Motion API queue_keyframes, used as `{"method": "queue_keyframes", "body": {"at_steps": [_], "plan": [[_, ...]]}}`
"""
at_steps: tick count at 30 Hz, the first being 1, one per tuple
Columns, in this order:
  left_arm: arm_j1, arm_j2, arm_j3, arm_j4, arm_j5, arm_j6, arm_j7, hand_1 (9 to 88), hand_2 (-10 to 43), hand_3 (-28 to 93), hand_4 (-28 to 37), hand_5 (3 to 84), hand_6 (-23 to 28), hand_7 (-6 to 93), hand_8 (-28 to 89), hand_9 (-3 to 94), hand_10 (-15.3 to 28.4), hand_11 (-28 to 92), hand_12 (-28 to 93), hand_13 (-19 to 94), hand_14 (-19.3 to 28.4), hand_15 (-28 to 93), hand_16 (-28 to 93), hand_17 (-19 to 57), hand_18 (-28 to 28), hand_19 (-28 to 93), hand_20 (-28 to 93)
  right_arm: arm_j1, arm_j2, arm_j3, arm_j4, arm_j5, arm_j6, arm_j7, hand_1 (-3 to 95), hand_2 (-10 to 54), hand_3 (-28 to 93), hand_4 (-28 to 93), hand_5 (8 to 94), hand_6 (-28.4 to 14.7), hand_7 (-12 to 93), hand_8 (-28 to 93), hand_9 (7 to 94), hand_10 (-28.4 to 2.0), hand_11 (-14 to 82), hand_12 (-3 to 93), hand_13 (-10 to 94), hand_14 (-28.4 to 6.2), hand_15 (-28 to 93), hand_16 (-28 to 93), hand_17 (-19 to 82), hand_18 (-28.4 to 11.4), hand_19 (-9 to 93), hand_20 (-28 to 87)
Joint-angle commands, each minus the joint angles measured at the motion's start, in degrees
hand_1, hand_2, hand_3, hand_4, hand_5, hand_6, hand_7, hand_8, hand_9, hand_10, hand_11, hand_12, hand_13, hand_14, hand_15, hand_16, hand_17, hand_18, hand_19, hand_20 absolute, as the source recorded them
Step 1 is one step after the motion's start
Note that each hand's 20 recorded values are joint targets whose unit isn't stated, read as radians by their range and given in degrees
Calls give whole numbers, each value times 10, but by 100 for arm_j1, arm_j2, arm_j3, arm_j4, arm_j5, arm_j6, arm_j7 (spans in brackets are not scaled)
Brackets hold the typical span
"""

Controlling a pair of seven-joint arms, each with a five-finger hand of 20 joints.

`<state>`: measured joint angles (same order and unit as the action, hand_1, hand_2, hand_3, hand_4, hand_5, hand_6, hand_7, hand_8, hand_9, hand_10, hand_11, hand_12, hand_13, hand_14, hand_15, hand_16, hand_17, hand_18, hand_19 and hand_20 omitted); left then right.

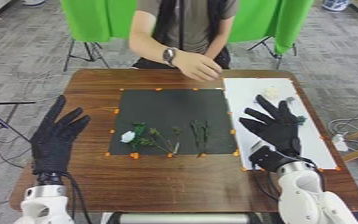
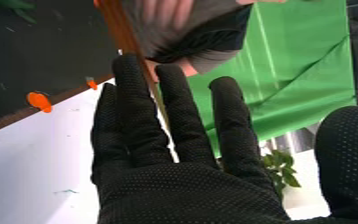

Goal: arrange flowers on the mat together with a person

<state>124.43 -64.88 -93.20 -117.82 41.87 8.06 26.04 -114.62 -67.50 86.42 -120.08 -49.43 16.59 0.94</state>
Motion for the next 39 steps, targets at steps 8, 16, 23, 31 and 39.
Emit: {"method": "queue_keyframes", "body": {"at_steps": [8, 16, 23, 31, 39], "plan": [[40, -5, 48, -7, -10, 12, -100, 203, 90, 741, -283, 320, 39, 104, -92, 382, 174, 214, 108, 319, 234, 443, -68, -35, 251, 637, 14, 149, 30, -67, 0, -206, -50, 38, 78, 162, 693, -283, 386, 5, 105, -113, 465, -173, 109, 141, 365, -214, 359, 126, 28, -205, 452, 191], [35, 11, 72, -21, -10, 18, -95, 203, 89, 742, -283, 319, 40, 105, -93, 381, 175, 214, 108, 318, 233, 442, -68, -34, 251, 636, 14, 219, 65, -140, -6, -524, 12, 154, 78, 160, 693, -283, 388, 5, 105, -112, 466, -172, 110, 142, 366, -215, 357, 128, 24, -208, 446, 191], [36, -22, 58, -22, -1, -21, -144, 205, 89, 743, -283, 318, 41, 106, -93, 381, 175, 215, 108, 319, 234, 443, -68, -34, 251, 635, 13, 258, 98, -188, -1, -458, 84, 154, 78, 159, 694, -283, 388, 5, 105, -112, 467, -172, 110, 142, 365, -214, 354, 130, 23, -209, 445, 192], [53, -21, 74, -48, 7, -16, -148, 206, 89, 743, -283, 318, 42, 108, -93, 381, 176, 218, 109, 317, 234, 446, -67, -35, 251, 637, 14, 245, 92, -169, 16, -143, 59, 102, 78, 158, 693, -283, 391, 4, 106, -112, 472, -173, 113, 143, 368, -213, 359, 132, 23, -210, 445, 193], [87, -41, 74, -58, 27, -26, -162, 208, 89, 741, -283, 318, 43, 108, -93, 382, 176, 221, 110, 316, 234, 449, -68, -35, 251, 638, 14, 258, 88, -165, 22, -54, -15, 115, 78, 158, 693, -283, 392, 5, 107, -113, 476, -173, 116, 144, 369, -213, 362, 130, 23, -210, 445, 192]]}}
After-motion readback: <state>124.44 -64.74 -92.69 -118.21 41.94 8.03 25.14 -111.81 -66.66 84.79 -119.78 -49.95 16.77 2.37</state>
